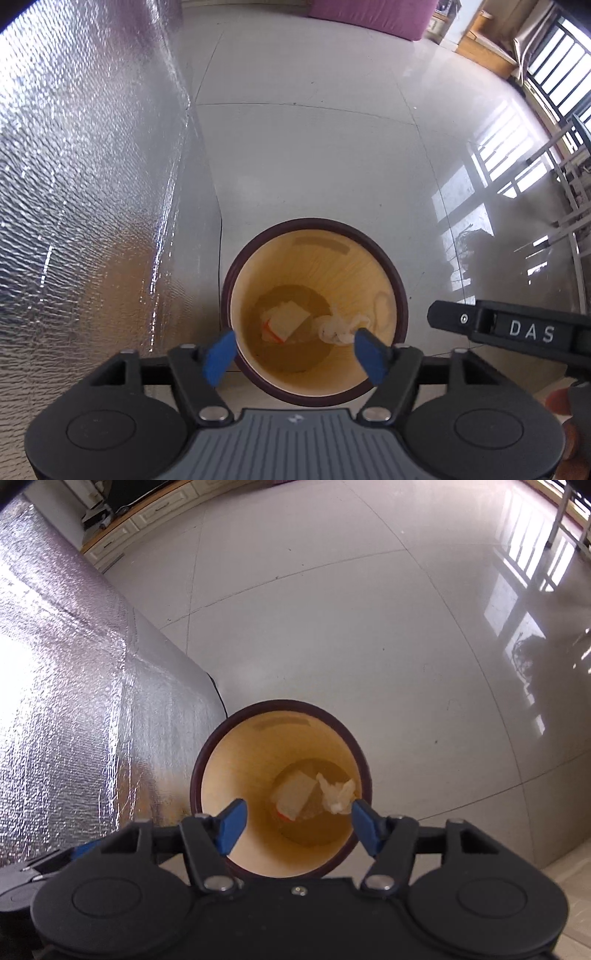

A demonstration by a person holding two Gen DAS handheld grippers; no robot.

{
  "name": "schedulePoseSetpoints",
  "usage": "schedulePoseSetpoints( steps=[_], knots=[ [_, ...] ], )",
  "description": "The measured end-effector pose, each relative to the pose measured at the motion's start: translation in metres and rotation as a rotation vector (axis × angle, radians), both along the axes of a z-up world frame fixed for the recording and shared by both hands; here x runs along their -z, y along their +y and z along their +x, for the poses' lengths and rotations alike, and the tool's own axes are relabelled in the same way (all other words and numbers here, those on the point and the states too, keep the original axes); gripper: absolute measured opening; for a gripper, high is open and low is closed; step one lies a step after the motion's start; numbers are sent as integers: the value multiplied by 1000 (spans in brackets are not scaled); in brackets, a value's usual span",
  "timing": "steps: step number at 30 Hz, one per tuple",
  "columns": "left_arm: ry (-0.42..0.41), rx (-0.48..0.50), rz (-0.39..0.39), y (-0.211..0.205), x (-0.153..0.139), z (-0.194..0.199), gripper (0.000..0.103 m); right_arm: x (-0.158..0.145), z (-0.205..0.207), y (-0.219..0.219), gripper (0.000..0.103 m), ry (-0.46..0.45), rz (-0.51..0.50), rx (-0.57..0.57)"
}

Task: Collect trash
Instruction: 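Open both tools to drop the bags into the wastebasket, then move both open tools back toward the trash on the table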

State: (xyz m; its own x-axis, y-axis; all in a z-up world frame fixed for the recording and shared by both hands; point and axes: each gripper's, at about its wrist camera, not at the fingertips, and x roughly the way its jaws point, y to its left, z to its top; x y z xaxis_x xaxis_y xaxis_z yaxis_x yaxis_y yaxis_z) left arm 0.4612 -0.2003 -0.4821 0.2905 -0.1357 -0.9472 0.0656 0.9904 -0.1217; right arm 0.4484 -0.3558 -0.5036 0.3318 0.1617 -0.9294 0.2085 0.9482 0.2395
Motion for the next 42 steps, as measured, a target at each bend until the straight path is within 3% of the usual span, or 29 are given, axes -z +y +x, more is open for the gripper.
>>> schedulePoseSetpoints(
  steps=[5, 12, 15, 30, 42],
  knots=[
    [-8, -15, 12, 7, -12, 0, 87, -14, -5, -3, 73, -18, -16, 1],
    [-22, -14, 37, 13, -30, -3, 101, -33, -14, -12, 98, -27, -42, 17],
    [-25, -2, 31, 13, -38, -7, 103, -40, -18, -14, 103, -32, -57, 18],
    [-56, 16, 28, 35, -88, -29, 103, -72, -43, -14, 103, -44, -141, -16],
    [-118, 56, 18, 34, -152, -68, 103, -124, -88, -7, 103, -86, -191, -35]
  ],
)
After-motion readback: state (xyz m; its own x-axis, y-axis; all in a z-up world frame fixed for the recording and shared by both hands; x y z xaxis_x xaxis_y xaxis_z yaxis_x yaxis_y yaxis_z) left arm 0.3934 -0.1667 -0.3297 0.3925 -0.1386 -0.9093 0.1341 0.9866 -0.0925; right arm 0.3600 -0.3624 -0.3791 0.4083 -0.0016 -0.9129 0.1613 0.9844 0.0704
